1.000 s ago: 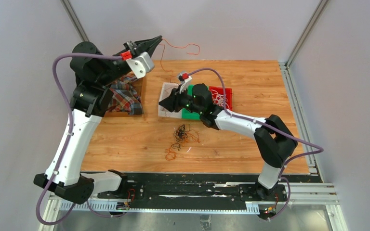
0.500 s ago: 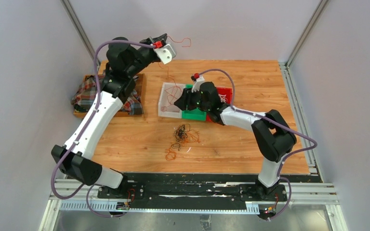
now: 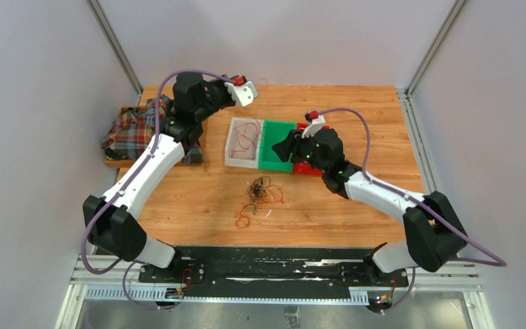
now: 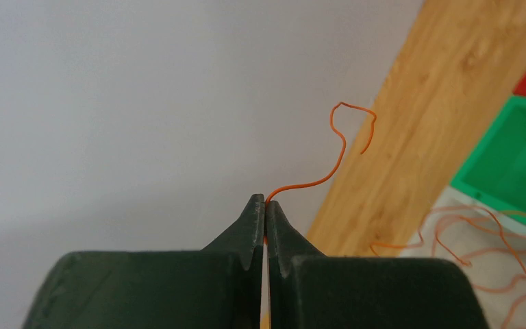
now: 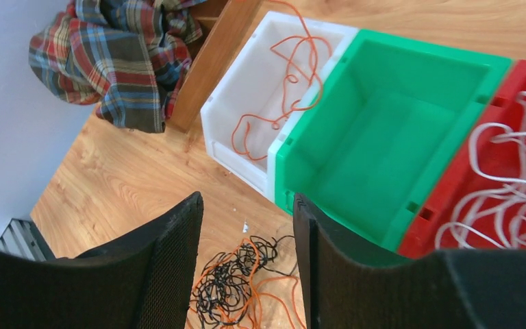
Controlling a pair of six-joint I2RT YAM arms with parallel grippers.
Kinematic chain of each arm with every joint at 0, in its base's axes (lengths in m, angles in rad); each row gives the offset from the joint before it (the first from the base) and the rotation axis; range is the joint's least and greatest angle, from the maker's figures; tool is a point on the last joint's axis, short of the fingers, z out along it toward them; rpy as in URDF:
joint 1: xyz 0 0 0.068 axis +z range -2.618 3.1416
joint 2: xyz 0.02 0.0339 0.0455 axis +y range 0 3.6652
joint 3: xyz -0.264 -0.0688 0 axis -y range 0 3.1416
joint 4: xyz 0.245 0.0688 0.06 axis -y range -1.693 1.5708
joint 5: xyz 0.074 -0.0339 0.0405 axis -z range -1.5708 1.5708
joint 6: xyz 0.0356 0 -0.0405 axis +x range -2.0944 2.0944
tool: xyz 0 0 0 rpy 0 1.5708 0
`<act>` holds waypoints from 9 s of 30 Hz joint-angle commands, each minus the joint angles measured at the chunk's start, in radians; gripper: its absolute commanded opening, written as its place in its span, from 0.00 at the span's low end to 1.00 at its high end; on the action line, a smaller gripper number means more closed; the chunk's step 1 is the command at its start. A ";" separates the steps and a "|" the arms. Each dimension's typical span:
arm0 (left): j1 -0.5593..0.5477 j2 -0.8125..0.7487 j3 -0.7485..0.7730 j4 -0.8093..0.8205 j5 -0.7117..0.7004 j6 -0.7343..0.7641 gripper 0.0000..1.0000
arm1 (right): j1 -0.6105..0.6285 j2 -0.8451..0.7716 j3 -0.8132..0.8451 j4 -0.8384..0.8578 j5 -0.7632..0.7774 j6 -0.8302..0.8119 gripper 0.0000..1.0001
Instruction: Untangle the cables
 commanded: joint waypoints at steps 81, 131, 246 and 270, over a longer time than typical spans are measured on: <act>-0.111 0.497 0.023 -0.234 -0.396 -0.481 0.00 | -0.098 -0.351 -0.240 -0.240 0.091 0.033 0.47; -0.148 -0.100 -0.433 -0.822 0.076 0.029 0.98 | -0.047 -0.303 -0.101 -0.415 0.072 -0.143 0.54; -0.178 0.051 0.483 -1.319 0.300 -0.137 0.00 | 0.265 0.074 -0.064 0.367 -0.206 -0.231 0.58; -0.177 0.212 0.713 -1.133 -0.015 -0.219 0.00 | 0.271 0.159 -0.324 0.497 -0.014 0.087 0.55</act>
